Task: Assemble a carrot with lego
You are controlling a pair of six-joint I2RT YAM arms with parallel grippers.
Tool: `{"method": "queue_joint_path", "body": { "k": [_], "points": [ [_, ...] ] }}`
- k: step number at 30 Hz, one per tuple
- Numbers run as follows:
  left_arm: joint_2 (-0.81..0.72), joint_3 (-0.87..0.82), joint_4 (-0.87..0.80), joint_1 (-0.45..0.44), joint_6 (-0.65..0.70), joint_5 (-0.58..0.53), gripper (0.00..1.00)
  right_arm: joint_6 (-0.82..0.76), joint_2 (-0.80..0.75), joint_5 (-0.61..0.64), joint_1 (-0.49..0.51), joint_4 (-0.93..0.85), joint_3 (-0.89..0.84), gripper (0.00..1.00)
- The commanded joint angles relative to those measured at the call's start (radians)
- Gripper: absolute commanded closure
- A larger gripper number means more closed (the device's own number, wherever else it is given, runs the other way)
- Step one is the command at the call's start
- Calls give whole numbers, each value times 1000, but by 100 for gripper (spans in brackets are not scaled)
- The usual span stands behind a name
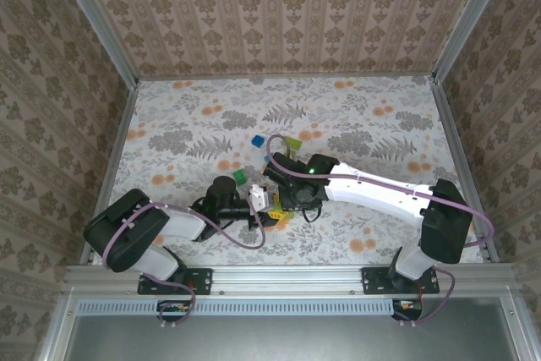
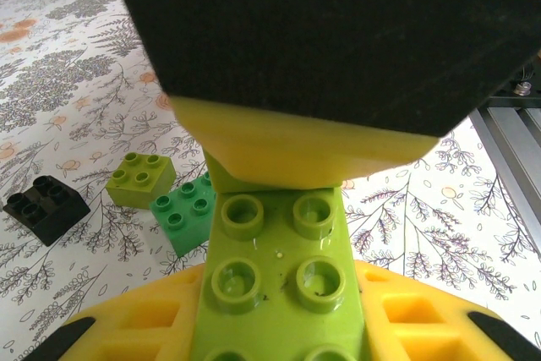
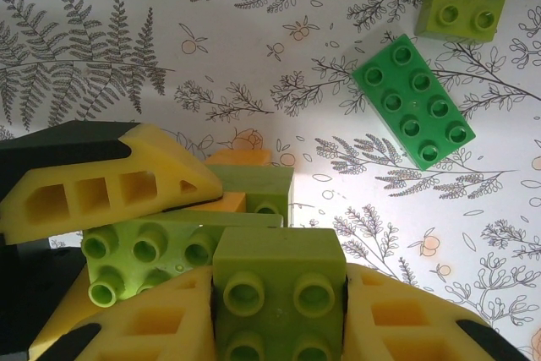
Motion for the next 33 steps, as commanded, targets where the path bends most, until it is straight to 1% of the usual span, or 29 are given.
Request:
{"method": "queue_joint_path", "body": {
  "k": [1, 6, 17, 27, 30, 33],
  "points": [
    [30, 8, -54, -4, 39, -41, 73, 4, 66, -21, 13, -72, -31, 75],
    [30, 8, -55, -6, 41, -45, 73, -7, 89, -22, 15, -91, -6, 75],
    [32, 13, -62, -10, 46, -49, 73, -6, 121, -32, 20, -84, -19, 74],
    [39, 18, -72, -15, 50, -55, 73, -28, 150, -18, 23, -122, 23, 73],
    [38, 18, -74, -17, 50, -58, 73, -35, 148, -19, 24, -123, 29, 71],
    [39, 19, -76, -18, 50, -57, 73, -40, 136, -33, 23, -95, 26, 64]
  ]
}}
